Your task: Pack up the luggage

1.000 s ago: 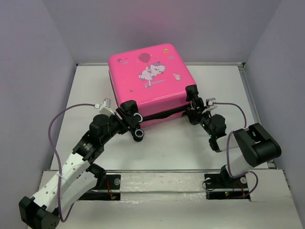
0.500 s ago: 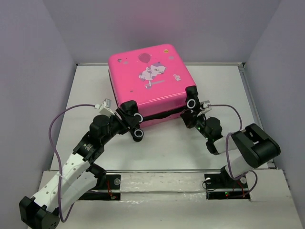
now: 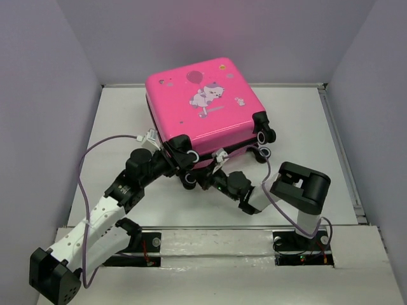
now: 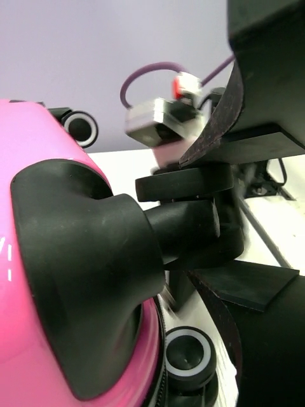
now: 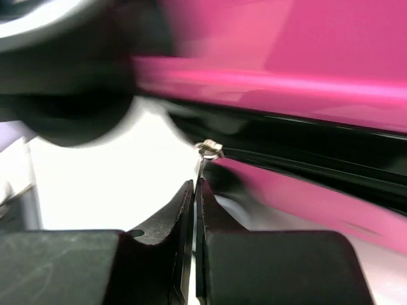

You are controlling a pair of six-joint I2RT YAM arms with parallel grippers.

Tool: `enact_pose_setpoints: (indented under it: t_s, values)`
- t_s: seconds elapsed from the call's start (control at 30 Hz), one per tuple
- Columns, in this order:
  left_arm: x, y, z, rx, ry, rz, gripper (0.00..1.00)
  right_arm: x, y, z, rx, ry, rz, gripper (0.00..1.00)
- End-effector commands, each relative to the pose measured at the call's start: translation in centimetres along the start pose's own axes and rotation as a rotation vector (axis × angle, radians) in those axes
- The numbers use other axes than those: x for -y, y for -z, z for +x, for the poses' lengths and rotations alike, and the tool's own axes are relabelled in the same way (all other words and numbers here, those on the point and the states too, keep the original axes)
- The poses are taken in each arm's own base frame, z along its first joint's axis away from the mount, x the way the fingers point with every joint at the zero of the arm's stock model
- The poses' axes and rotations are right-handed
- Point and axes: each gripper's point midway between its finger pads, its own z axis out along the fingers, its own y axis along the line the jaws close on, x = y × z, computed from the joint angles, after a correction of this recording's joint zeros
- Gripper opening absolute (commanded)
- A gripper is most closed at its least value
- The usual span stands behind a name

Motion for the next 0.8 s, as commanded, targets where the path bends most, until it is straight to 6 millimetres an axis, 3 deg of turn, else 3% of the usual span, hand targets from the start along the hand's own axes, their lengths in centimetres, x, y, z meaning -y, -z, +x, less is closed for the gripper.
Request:
enact_pose_setpoints:
  t_s: [0.0,0.03,0.1,0.13,0.23,0.3,0.47,0.5,0.53,0.57,0.6,0.63,0.67,0.7,0.73,0.77]
  values:
    - [14.6,3.6,-5.4,0.178,-0.155,0.512,0.06,-11.4,-1.2,-1.9,0.107,-0.004,-0.320,0.07]
    - [15.2,3.8,-5.5,0.173,-0.161,0.527,0.06,-14.1,-1.3,-1.6,0.105,-0.017,-0.375,0.07]
    - [16.5,4.1,-5.9,0.175,-0.166,0.551,0.06,-17.0,-1.0,-1.0,0.075,-0.042,-0.459,0.07]
    - [16.8,4.1,-5.9,0.166,-0.163,0.559,0.06,-19.8,-0.8,-1.0,0.062,-0.089,-0.545,0.07]
    - [18.1,4.8,-6.3,0.171,-0.159,0.596,0.06,-22.7,-0.6,-0.5,0.047,-0.158,-0.633,0.07]
    - [18.2,5.1,-6.4,0.174,-0.140,0.603,0.06,-23.0,-1.0,-0.3,0.054,-0.221,-0.641,0.07]
    - [16.3,4.6,-5.8,0.177,-0.099,0.566,0.06,-20.0,-0.6,-1.3,0.101,-0.225,-0.494,0.07]
    - [15.8,4.5,-5.7,0.181,-0.100,0.556,0.06,-19.6,-0.2,-2.7,0.130,-0.219,-0.466,0.07]
    - [15.3,4.2,-5.6,0.184,-0.098,0.541,0.06,-17.6,0.5,-2.2,0.117,-0.206,-0.384,0.12]
    - [14.4,4.0,-5.2,0.177,-0.096,0.526,0.06,-16.3,0.9,-1.8,0.094,-0.177,-0.329,0.20]
    - [13.9,3.8,-5.0,0.175,-0.098,0.517,0.10,-15.8,1.6,-3.6,0.116,-0.174,-0.295,0.34]
    - [13.3,3.5,-4.7,0.172,-0.098,0.500,0.14,-14.1,2.2,-3.3,0.089,-0.162,-0.212,0.53]
    - [12.1,3.1,-4.2,0.163,-0.090,0.478,0.20,-11.8,2.5,-0.8,-0.036,-0.116,-0.110,0.60]
    - [11.5,2.9,-4.0,0.160,-0.084,0.464,0.32,-10.7,2.9,-0.6,-0.074,-0.089,-0.051,0.65]
    - [10.9,2.6,-3.8,0.155,-0.072,0.452,0.38,-10.2,3.1,-3.1,-0.042,-0.090,0.005,0.74]
    - [9.9,2.2,-3.3,0.145,-0.060,0.429,0.45,-8.8,4.1,-1.4,-0.133,-0.046,0.069,0.77]
